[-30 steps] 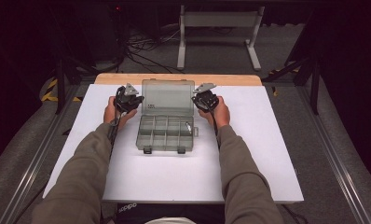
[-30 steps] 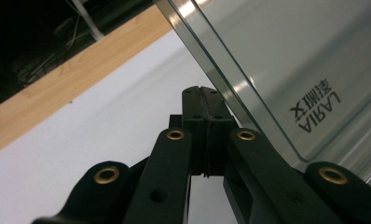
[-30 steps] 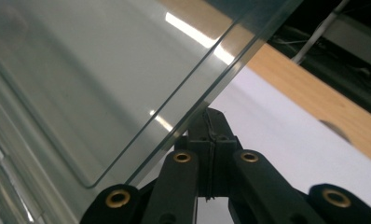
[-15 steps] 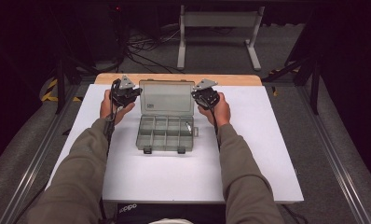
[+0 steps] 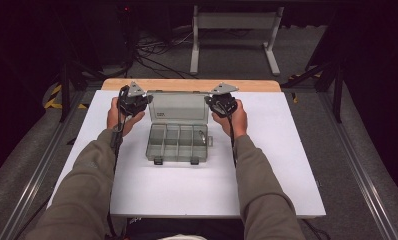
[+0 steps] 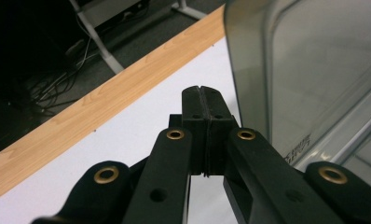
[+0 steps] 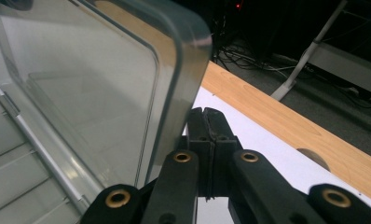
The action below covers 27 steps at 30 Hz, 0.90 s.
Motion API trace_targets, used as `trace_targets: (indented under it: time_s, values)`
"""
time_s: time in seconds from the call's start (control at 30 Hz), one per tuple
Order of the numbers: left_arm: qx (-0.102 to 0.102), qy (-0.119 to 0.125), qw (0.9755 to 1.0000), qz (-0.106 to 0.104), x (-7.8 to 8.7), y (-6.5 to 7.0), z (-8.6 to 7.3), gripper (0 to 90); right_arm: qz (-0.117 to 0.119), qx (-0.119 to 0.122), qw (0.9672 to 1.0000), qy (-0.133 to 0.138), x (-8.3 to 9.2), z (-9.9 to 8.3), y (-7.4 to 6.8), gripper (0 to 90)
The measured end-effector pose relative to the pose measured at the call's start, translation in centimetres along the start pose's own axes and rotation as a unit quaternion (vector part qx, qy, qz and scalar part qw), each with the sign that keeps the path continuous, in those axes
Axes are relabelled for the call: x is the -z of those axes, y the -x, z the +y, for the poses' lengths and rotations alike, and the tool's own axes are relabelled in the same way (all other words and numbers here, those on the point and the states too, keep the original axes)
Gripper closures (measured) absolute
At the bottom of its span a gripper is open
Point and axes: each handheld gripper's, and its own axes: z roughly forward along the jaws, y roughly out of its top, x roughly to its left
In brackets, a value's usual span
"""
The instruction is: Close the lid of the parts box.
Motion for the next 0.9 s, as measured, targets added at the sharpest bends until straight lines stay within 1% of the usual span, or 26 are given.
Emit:
trace_targets:
  time_s: [0.03, 0.13, 0.2, 0.23, 0.27, 0.3, 0.4, 0.43, 0.47, 0.5, 0.57, 0.67, 0.73, 0.9]
  values:
    - [0.002, 0.002, 1.0, 0.001, 0.1, 0.1, 0.0, 89.6, -0.005, 0.0, 1.0, -0.005, 0.2, 0.0, -0.1, 90.0]
    - [0.003, 0.004, 1.0, 0.001, 0.2, 0.2, 0.0, 89.6, -0.005, -0.001, 1.0, -0.004, 0.3, -0.1, -0.2, 90.0]
    - [0.012, 0.004, 0.9999, 0.002, 0.2, 0.3, -0.1, 89.6, -0.007, -0.003, 1.0, -0.003, 0.4, -0.1, -0.3, 90.0]
    - [0.013, 0.001, 0.9999, 0.003, 0.3, 0.4, -0.1, 89.7, -0.008, -0.006, 0.9999, -0.005, 0.4, -0.1, -0.4, 90.0]
    - [0.009, 0.002, 0.9999, 0.007, 0.3, 0.4, -0.1, 89.9, -0.01, -0.007, 0.9999, -0.006, 0.4, 0.0, -0.4, 90.0]
    - [0.01, 0.001, 0.9999, 0.008, 0.4, 0.6, -0.1, 89.9, -0.015, -0.008, 0.9998, -0.009, 0.5, 0.0, -0.5, 90.0]
    - [0.011, 0.001, 0.9999, 0.007, 0.5, 0.6, -0.1, 89.9, -0.019, -0.01, 0.9997, -0.008, 0.6, 0.0, -0.7, 90.0]
    - [0.014, 0.001, 0.9999, 0.006, 0.6, 0.7, -0.1, 89.9, -0.019, -0.01, 0.9997, -0.008, 0.6, 0.0, -0.7, 90.0]
    - [0.012, 0.001, 0.9999, 0.008, 0.7, 0.7, -0.2, 89.9, -0.02, -0.01, 0.9997, -0.009, 0.6, -0.1, -0.7, 90.0]
    - [0.012, 0.001, 0.9999, 0.006, 0.7, 0.7, -0.2, 89.9, -0.02, -0.011, 0.9997, -0.009, 0.7, -0.1, -0.8, 90.0]
    - [0.006, -0.001, 0.9999, 0.009, 0.8, 0.9, -0.1, 90.0, -0.022, -0.01, 0.9996, -0.01, 0.7, -0.1, -0.9, 90.0]
    - [0.007, 0.0, 0.9999, 0.008, 0.9, 0.9, -0.2, 89.9, -0.023, -0.013, 0.9996, -0.009, 0.8, -0.1, -0.9, 90.0]
    - [0.014, 0.001, 0.9999, 0.006, 0.9, 0.8, -0.3, 89.9, -0.023, -0.013, 0.9996, -0.008, 0.8, -0.1, -1.0, 90.0]
    - [0.013, 0.005, 0.9999, 0.002, 0.9, 0.8, -0.4, 89.9, -0.023, -0.013, 0.9996, -0.006, 0.9, -0.1, -1.1, 90.0]
